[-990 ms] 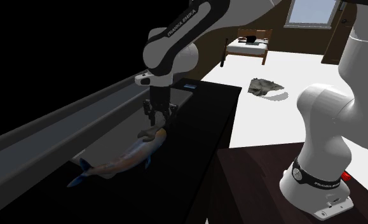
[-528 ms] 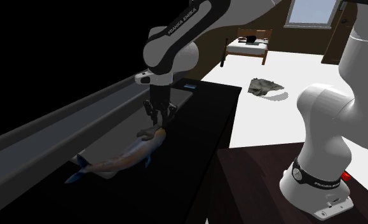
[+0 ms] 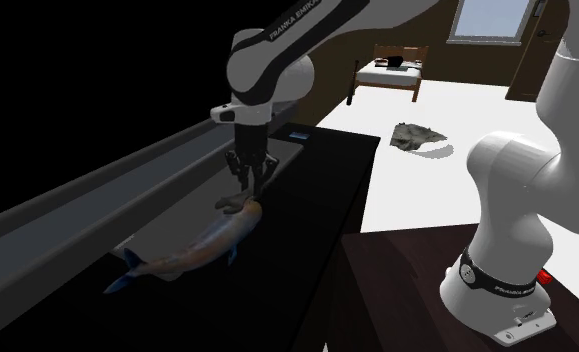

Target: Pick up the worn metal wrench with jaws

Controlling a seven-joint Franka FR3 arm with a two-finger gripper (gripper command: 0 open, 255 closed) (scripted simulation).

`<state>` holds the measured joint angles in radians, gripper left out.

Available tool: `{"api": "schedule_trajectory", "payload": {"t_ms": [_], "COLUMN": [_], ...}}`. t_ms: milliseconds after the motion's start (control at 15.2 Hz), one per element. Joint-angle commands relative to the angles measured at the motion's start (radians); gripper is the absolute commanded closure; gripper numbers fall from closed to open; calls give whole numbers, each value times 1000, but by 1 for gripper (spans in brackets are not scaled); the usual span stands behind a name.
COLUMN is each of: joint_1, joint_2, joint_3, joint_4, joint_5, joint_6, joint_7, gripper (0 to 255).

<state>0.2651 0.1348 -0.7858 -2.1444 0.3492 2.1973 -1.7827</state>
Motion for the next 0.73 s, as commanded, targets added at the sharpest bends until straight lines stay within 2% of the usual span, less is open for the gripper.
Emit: {"api": "schedule_trajectory", "payload": {"t_ms": [0,528,660], "joint_1": [4,16,16], "joint_2": [-19,-89,-90], "joint_3": [-5,-13,-13], "joint_4": [11,60,61], "joint_5": [-22,-97,-99], "joint_6": [-21,-108,-110], "joint_7": [18,83,84], "gripper": [255,255,255]}}
